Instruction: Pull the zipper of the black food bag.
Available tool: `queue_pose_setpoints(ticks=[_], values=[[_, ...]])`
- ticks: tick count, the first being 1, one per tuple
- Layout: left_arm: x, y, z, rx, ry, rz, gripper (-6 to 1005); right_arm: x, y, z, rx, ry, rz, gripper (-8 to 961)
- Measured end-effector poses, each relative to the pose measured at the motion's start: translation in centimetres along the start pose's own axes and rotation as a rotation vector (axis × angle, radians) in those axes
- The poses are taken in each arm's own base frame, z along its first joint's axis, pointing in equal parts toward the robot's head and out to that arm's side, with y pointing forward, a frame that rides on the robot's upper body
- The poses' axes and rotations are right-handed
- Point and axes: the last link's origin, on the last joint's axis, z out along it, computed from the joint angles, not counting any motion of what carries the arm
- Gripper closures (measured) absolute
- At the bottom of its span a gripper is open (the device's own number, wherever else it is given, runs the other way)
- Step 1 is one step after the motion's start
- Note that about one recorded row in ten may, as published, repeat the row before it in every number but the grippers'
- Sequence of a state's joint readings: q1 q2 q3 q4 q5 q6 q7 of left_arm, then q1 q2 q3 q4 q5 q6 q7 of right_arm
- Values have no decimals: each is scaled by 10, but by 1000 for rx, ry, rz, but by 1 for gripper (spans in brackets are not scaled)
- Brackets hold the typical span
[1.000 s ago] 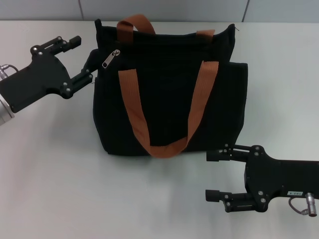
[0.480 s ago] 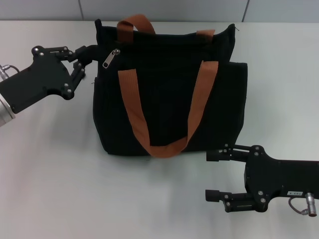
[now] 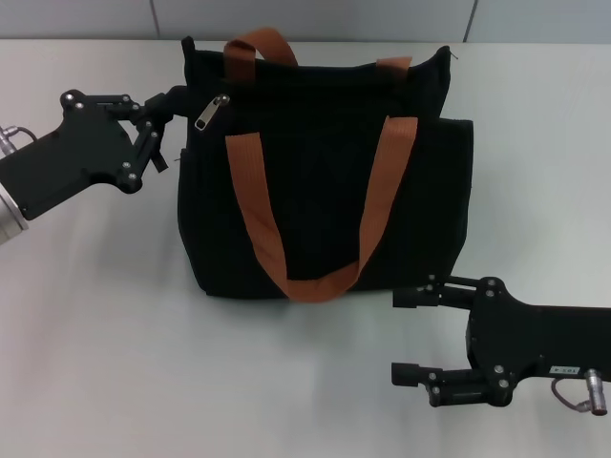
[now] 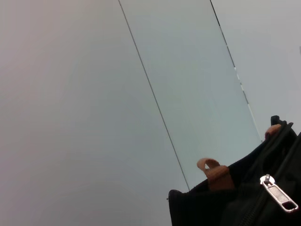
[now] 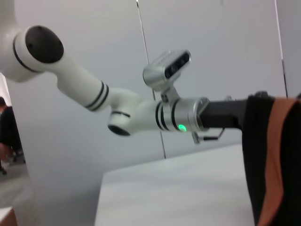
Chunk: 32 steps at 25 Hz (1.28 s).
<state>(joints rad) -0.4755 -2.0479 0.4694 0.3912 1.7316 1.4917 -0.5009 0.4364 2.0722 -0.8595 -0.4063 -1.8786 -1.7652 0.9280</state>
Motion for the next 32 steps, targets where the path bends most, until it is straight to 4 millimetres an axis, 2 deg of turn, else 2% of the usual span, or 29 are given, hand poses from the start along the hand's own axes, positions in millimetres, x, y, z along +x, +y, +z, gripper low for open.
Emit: queue_pose_setpoints(ticks=[2, 3, 4, 6, 7, 8, 9, 14, 20, 21, 24, 26, 32], values=[[1, 1, 0, 0, 5, -2, 976, -7, 2, 2, -21, -48, -1, 165], [1, 2, 1, -1, 10, -4, 976, -19, 4, 4, -51, -118, 22, 165], [2, 3, 1, -2, 16, -5, 976, -19, 4, 4, -51, -118, 22, 165], [5, 5, 2, -7, 38, -5, 976, -40, 0, 5, -97, -210, 106, 165], [5, 5, 2, -7, 38, -5, 976, -40, 0, 5, -97, -210, 106, 165], [5, 6, 2, -10, 45, -2, 975, -55, -7, 5, -130, -243, 179, 165], [6, 8, 2, -13, 51, 3, 975, -55, -7, 5, -130, -243, 179, 165], [7, 9, 3, -13, 63, 12, 975, -89, -27, 9, -190, -279, 330, 165], [10, 8, 2, 1, 80, 29, 974, -126, -59, 31, -196, -187, 489, 164], [9, 8, 2, 2, 79, 31, 974, -137, -71, 39, -173, -155, 542, 164], [10, 7, 1, 10, 81, 31, 973, -145, -80, 46, -146, -124, 588, 164], [11, 5, 0, 33, 92, 30, 973, -153, -94, 61, -104, -43, 643, 164], [11, 3, -1, 51, 98, 38, 972, -158, -108, 80, -31, 42, 681, 165]])
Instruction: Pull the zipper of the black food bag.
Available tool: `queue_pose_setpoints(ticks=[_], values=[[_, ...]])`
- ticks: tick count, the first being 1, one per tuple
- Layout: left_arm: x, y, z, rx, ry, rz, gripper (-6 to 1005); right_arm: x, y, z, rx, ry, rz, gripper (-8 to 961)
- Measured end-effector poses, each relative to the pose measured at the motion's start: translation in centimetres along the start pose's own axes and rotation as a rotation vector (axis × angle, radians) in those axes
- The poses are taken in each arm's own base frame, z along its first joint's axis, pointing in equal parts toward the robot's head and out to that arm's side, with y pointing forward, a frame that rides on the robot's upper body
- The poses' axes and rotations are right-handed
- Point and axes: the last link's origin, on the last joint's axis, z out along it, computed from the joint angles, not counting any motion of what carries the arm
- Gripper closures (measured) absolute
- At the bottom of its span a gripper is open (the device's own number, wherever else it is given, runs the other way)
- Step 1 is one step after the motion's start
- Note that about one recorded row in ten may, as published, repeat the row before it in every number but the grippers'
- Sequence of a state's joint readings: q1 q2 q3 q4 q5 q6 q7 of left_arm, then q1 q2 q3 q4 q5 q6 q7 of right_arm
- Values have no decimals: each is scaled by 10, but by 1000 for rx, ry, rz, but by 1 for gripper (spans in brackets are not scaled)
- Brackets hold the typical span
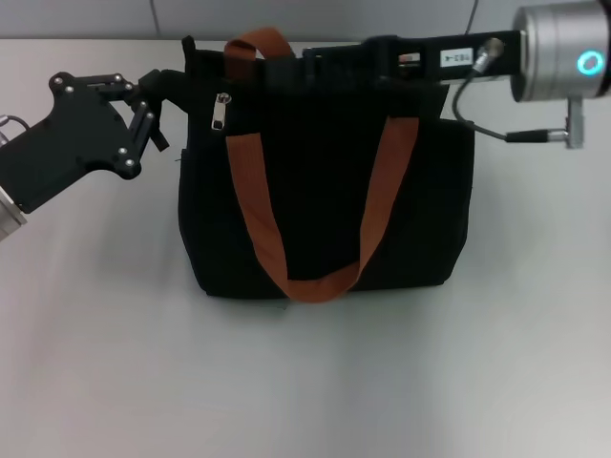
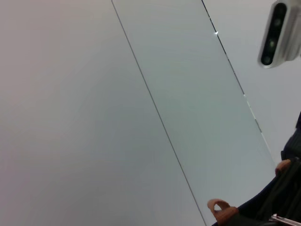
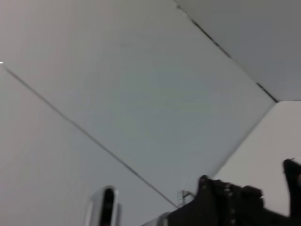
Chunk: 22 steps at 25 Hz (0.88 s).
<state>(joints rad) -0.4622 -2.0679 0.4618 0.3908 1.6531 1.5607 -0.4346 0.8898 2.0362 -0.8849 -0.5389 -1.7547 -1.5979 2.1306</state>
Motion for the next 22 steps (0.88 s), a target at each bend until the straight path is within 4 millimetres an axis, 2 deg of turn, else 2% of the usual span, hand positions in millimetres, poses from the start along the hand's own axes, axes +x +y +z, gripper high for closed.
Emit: queue_pose_setpoints(ticks=[4, 9, 19, 22], values=[[0, 1, 1, -3, 1, 12, 972, -8, -3, 13, 44, 22, 30, 168], [1, 1, 3, -6, 9, 13, 971, -11, -2, 26, 70, 69, 49, 268], [5, 1, 4, -12, 33, 15, 970, -16, -6, 43, 143, 125, 75, 385], [6, 1, 4, -14, 37, 19, 970, -16, -6, 45, 149, 129, 79, 385]])
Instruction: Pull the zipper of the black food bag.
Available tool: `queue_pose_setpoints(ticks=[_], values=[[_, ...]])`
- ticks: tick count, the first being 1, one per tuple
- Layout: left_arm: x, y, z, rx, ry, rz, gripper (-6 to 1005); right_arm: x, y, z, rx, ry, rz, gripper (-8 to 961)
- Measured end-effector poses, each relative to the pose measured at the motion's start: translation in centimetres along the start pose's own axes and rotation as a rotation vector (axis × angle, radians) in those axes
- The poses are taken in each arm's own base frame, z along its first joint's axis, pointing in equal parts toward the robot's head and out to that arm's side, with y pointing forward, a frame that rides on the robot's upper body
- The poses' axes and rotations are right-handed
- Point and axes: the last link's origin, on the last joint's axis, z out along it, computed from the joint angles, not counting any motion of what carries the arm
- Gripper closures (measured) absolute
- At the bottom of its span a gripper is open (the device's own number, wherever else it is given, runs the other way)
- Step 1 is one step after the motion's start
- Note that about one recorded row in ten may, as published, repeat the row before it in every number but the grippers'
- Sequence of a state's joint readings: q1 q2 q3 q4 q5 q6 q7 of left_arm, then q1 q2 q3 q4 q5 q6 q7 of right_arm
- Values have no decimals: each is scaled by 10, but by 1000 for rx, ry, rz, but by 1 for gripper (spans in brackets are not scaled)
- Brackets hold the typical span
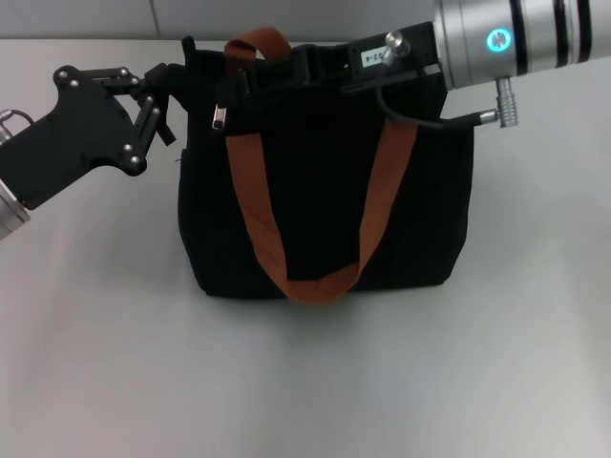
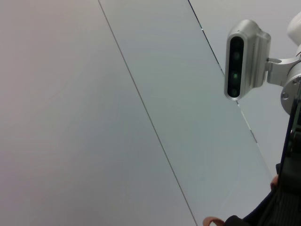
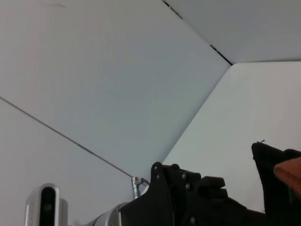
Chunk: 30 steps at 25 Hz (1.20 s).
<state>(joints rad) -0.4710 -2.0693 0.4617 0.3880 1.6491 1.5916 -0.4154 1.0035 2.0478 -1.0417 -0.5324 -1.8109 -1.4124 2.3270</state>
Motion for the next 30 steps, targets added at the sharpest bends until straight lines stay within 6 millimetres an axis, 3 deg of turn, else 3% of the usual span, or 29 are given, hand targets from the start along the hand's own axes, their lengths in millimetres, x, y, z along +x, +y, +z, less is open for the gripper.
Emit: queue_pose_setpoints(ticks=[12, 30], values=[[4, -4, 7, 15, 28, 10, 968, -3, 4, 13, 19, 22, 16, 387], [4, -6, 9, 19, 28, 11, 966, -1, 5, 1, 9, 19, 78, 389]])
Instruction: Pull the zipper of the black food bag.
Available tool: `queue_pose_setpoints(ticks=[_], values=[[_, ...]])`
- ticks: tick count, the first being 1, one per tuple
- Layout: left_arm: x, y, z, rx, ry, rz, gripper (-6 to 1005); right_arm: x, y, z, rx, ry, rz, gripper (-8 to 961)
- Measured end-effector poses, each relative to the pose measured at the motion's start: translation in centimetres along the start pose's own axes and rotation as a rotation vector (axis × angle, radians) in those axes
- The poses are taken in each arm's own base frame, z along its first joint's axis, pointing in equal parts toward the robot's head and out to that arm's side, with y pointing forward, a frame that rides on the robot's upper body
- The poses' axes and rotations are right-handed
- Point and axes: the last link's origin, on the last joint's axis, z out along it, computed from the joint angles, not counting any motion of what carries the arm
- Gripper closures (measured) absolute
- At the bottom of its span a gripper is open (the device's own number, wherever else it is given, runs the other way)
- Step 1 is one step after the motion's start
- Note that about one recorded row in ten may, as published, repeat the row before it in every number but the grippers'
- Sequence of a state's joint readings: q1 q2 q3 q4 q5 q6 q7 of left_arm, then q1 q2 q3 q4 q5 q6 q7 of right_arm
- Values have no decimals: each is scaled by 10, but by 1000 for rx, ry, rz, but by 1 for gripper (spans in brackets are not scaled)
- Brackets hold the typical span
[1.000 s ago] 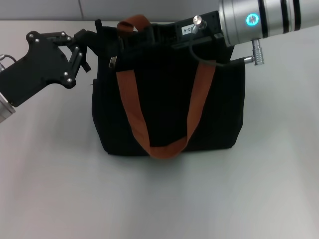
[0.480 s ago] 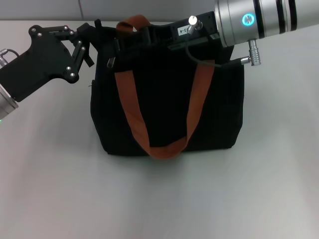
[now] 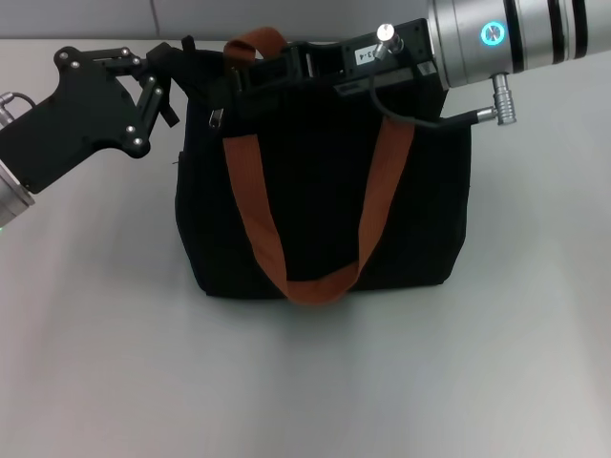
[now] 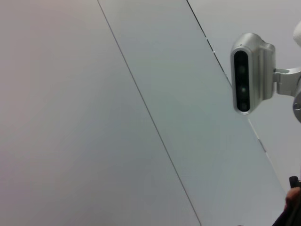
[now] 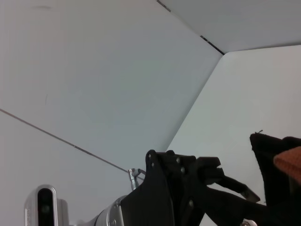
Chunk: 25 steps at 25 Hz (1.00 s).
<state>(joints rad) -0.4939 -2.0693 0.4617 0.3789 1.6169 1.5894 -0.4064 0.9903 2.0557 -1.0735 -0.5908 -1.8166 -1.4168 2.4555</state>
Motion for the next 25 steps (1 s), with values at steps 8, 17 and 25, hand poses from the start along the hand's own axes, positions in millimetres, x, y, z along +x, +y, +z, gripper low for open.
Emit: queue_pose_setpoints(ticks=[8, 17, 25], values=[[3, -3, 4, 4, 19, 5, 965, 1, -1, 1, 4, -6, 5, 389], [9, 1, 8, -19, 59, 4, 964, 0, 0, 6, 2, -12, 3, 390], [11, 4, 10, -30, 81, -7, 963, -1, 2, 7, 5, -20, -14, 429]])
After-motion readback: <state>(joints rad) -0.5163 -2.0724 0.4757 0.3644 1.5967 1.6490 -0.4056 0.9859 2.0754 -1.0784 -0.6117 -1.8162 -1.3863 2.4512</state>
